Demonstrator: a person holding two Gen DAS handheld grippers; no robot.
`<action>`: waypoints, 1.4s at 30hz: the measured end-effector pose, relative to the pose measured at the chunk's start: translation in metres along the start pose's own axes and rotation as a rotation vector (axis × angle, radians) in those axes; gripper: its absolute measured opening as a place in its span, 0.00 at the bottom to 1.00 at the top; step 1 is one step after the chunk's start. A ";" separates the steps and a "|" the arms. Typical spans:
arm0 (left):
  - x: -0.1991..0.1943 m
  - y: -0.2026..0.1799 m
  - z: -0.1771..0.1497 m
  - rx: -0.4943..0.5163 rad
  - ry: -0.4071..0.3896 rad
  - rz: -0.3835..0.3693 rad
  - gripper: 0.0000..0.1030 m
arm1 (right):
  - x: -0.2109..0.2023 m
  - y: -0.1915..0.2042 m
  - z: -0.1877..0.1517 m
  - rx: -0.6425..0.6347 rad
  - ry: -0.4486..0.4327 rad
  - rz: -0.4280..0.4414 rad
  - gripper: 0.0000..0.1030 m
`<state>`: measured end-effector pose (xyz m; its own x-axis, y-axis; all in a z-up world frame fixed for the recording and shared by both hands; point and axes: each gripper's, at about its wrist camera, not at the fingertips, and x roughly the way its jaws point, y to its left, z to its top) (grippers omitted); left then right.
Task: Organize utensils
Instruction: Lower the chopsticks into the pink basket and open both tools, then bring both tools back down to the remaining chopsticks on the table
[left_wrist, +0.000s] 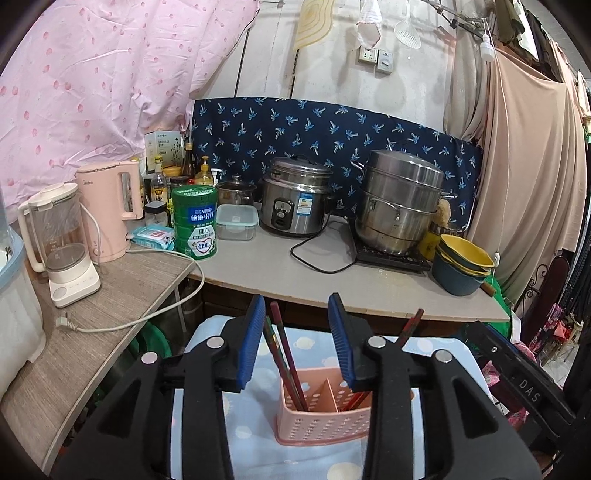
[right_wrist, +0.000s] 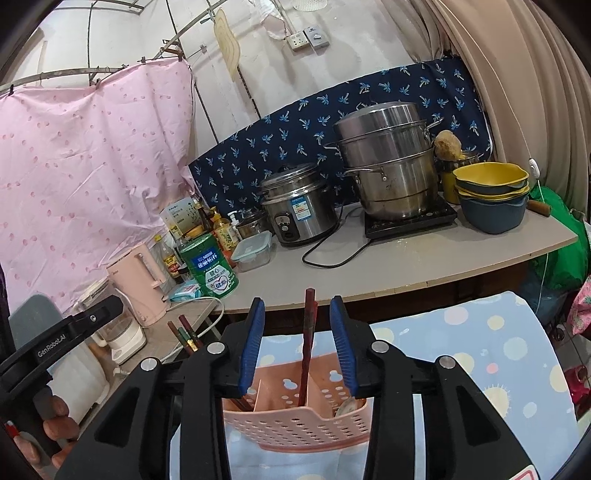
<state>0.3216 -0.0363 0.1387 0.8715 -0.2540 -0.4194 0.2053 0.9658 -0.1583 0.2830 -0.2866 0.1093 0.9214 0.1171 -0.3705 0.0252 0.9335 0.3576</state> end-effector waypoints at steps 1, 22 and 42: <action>-0.001 0.000 -0.003 0.000 0.004 -0.001 0.33 | -0.002 0.000 -0.002 -0.001 0.004 0.003 0.35; -0.070 0.008 -0.118 0.025 0.158 -0.013 0.40 | -0.088 -0.001 -0.116 -0.026 0.202 0.009 0.35; -0.109 -0.006 -0.264 0.067 0.440 -0.052 0.41 | -0.151 -0.012 -0.264 -0.055 0.462 -0.056 0.35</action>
<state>0.1080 -0.0281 -0.0503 0.5901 -0.2859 -0.7550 0.2843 0.9489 -0.1371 0.0412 -0.2264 -0.0654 0.6495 0.1933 -0.7354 0.0380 0.9577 0.2854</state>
